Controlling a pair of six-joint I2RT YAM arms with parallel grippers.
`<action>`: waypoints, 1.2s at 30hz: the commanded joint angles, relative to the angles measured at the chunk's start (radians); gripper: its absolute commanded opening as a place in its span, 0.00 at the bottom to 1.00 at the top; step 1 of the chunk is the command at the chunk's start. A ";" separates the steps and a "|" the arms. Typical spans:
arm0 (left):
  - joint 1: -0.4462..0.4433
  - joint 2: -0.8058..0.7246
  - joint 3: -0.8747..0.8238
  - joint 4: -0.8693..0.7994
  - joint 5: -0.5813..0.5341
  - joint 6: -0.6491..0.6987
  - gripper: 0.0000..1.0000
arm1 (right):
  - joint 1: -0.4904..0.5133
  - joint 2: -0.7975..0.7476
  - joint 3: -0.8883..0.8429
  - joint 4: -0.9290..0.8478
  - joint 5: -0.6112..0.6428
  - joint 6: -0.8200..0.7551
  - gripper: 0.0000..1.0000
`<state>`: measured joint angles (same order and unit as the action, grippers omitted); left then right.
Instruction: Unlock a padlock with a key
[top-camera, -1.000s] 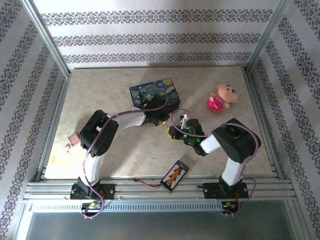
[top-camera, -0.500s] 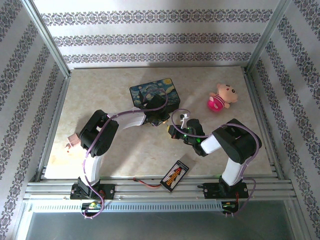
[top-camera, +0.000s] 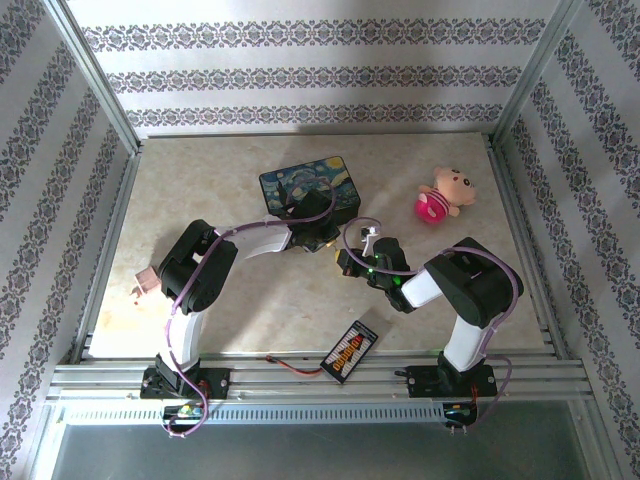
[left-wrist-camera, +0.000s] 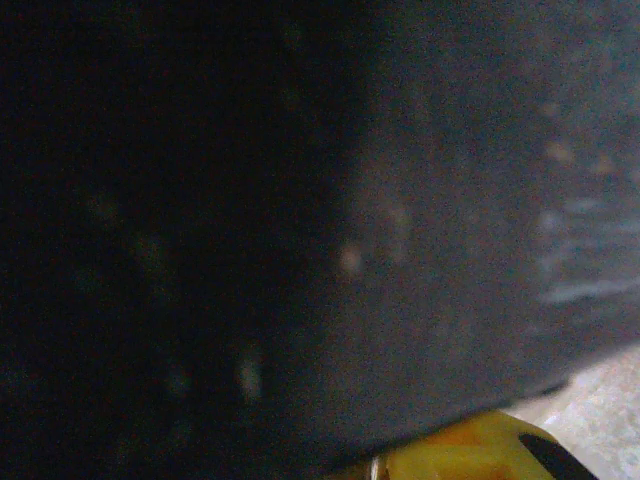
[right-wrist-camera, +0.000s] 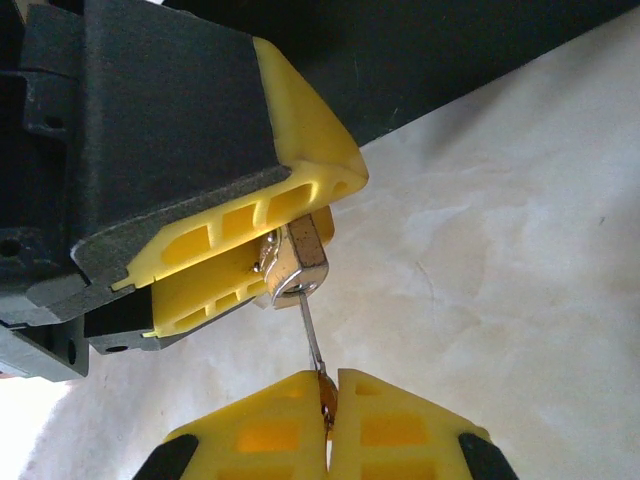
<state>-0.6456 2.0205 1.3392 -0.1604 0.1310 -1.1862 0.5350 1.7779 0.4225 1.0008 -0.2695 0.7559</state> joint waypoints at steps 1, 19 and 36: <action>0.021 0.021 -0.021 0.048 0.064 -0.066 0.12 | 0.013 0.005 0.014 0.059 0.025 -0.008 0.00; 0.021 0.037 -0.020 0.063 0.097 -0.084 0.12 | 0.014 0.037 0.028 0.102 0.007 -0.001 0.00; 0.026 0.043 -0.034 0.072 0.111 -0.107 0.12 | 0.013 0.006 -0.006 0.147 0.025 -0.021 0.00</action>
<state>-0.6331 2.0205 1.3281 -0.1108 0.1654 -1.2106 0.5350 1.8053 0.4259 1.0664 -0.2527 0.7551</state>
